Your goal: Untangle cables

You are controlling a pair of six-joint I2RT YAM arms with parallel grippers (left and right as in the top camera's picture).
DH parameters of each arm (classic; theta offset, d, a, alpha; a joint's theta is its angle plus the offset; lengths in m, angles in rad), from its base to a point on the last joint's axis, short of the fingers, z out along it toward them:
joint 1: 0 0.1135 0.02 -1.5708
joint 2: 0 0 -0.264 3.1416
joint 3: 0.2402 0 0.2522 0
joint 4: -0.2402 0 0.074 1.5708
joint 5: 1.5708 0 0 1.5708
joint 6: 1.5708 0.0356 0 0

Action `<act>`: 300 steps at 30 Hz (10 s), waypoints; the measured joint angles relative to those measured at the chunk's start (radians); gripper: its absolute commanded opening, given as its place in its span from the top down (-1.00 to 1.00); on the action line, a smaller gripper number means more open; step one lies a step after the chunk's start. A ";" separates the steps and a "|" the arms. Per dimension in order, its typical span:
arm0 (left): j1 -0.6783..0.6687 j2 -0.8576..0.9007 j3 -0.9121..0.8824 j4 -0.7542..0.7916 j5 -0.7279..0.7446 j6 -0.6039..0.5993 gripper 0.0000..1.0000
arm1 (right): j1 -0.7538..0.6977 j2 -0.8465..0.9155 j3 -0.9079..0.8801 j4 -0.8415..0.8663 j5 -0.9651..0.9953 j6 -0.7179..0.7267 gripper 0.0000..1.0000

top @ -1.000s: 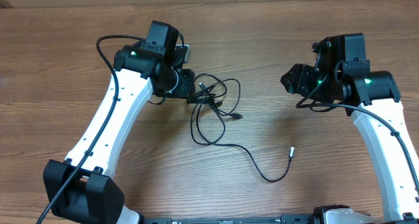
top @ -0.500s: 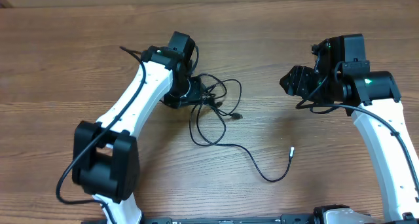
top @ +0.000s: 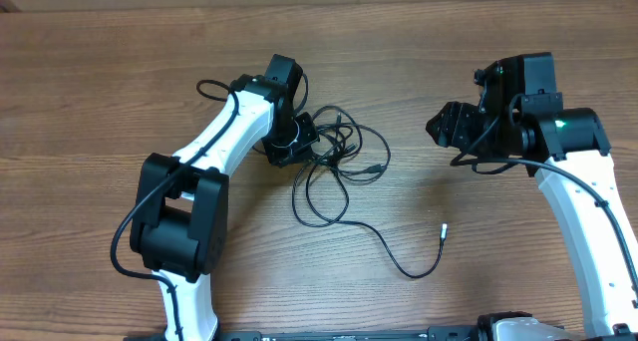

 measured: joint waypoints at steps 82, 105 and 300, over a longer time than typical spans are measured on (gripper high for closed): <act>-0.113 -0.212 0.340 -0.188 0.022 0.439 0.92 | 0.111 0.095 0.000 0.152 -0.290 0.001 0.34; -0.064 -0.315 0.340 -0.319 -0.230 0.499 0.50 | 0.178 0.151 0.019 0.080 0.201 0.035 0.93; -0.299 0.290 0.518 -0.108 -0.323 -0.373 -0.33 | -0.179 -0.027 0.154 -0.205 0.236 0.000 -0.85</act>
